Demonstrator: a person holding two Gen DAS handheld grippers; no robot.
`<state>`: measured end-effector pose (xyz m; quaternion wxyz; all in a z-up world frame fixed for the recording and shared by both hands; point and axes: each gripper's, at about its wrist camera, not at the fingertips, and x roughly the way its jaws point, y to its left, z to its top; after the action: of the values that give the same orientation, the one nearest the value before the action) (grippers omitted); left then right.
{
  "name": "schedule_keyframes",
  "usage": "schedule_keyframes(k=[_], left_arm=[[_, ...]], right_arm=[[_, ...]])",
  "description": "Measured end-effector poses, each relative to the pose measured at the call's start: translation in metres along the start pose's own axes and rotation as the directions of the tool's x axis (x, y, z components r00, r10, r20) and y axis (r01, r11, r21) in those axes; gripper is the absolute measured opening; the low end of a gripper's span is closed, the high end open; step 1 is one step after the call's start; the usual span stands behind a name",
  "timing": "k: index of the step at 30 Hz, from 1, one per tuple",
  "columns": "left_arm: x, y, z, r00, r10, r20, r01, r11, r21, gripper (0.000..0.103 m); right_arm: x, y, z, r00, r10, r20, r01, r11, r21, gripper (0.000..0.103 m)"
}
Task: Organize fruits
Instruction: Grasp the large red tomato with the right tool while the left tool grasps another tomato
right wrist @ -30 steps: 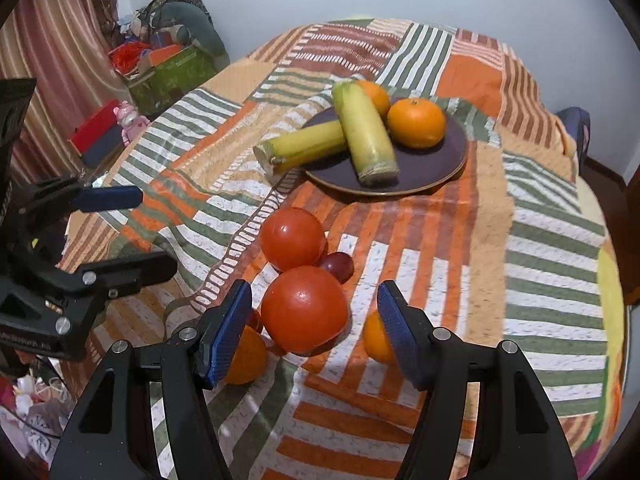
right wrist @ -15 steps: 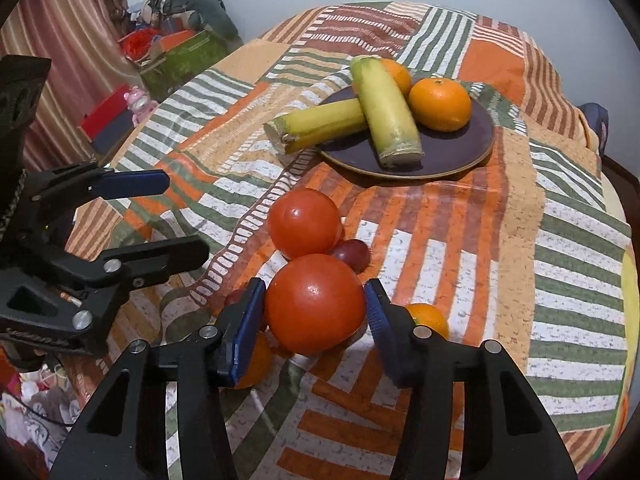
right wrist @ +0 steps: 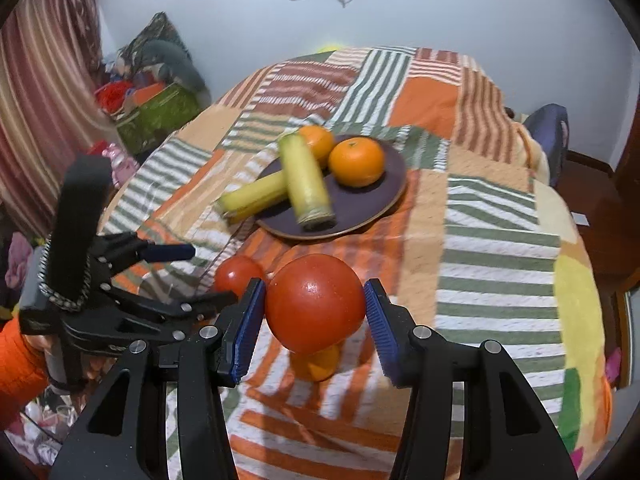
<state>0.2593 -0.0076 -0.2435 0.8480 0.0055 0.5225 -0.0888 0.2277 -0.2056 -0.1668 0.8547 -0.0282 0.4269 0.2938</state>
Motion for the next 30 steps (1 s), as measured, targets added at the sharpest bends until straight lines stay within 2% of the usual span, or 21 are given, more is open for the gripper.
schedule_keyframes(k=[4,6,9,17,20,23,30], left_arm=[[0.005,0.003,0.003,0.999,-0.05,-0.011,0.05,0.999,-0.022,0.076],[0.007,0.002,0.004,0.996,-0.092,-0.022,0.092,0.996,-0.021,0.061],[0.006,0.001,0.004,0.99,-0.139,-0.026,0.138,0.99,-0.022,0.047],[-0.002,-0.006,0.006,0.996,-0.085,-0.007,0.085,0.996,0.001,0.044],[-0.012,-0.003,0.009,0.998,-0.053,0.025,0.053,0.999,0.002,0.044],[-0.025,0.005,0.015,0.997,-0.053,0.057,0.053,0.998,-0.013,0.044],[-0.054,0.028,0.039,0.989,-0.006,0.146,0.012,0.999,-0.041,0.044]], right_arm=[[0.001,-0.009,-0.002,1.0,0.001,-0.001,-0.001,1.0,0.019,0.047],[0.003,-0.012,-0.003,1.0,0.007,-0.009,-0.007,1.0,0.028,0.047],[0.007,-0.013,-0.006,1.0,0.007,-0.018,-0.006,1.0,0.026,0.047],[0.009,-0.014,-0.003,1.0,0.009,-0.013,-0.008,1.0,0.024,0.047],[0.006,-0.013,0.003,1.0,0.003,0.0,-0.003,1.0,0.014,0.047],[0.005,-0.013,0.009,1.0,-0.002,0.013,0.002,1.0,0.008,0.047],[0.0,-0.016,0.031,0.998,-0.013,0.061,0.013,1.0,-0.004,0.047]])
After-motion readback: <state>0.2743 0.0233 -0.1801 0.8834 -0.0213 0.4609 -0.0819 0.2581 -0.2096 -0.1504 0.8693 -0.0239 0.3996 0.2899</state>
